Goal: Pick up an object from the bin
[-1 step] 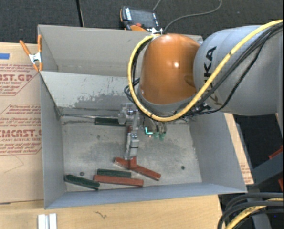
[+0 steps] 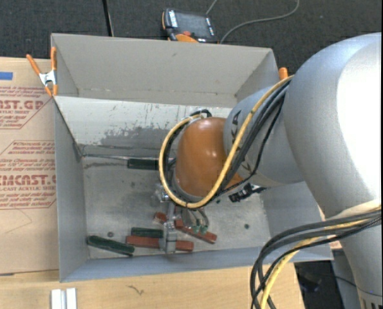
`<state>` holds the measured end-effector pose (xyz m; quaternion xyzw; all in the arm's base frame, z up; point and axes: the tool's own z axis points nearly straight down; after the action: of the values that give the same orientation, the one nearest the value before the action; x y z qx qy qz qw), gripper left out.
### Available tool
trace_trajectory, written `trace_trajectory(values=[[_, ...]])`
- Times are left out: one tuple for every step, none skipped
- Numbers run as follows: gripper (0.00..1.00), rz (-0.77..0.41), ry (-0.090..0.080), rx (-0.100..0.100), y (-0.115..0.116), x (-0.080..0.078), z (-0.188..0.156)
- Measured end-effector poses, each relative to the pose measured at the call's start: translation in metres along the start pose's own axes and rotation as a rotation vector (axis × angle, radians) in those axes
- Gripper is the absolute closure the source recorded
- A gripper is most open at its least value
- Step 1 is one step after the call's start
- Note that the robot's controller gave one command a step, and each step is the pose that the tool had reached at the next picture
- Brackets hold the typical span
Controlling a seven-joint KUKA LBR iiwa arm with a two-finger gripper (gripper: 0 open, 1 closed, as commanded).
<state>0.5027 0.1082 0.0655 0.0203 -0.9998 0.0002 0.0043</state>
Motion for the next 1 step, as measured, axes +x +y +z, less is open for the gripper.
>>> trace_trajectory(values=[[0.0, 0.142, -0.011, -0.002, -0.0369, 0.0238, -0.0045]])
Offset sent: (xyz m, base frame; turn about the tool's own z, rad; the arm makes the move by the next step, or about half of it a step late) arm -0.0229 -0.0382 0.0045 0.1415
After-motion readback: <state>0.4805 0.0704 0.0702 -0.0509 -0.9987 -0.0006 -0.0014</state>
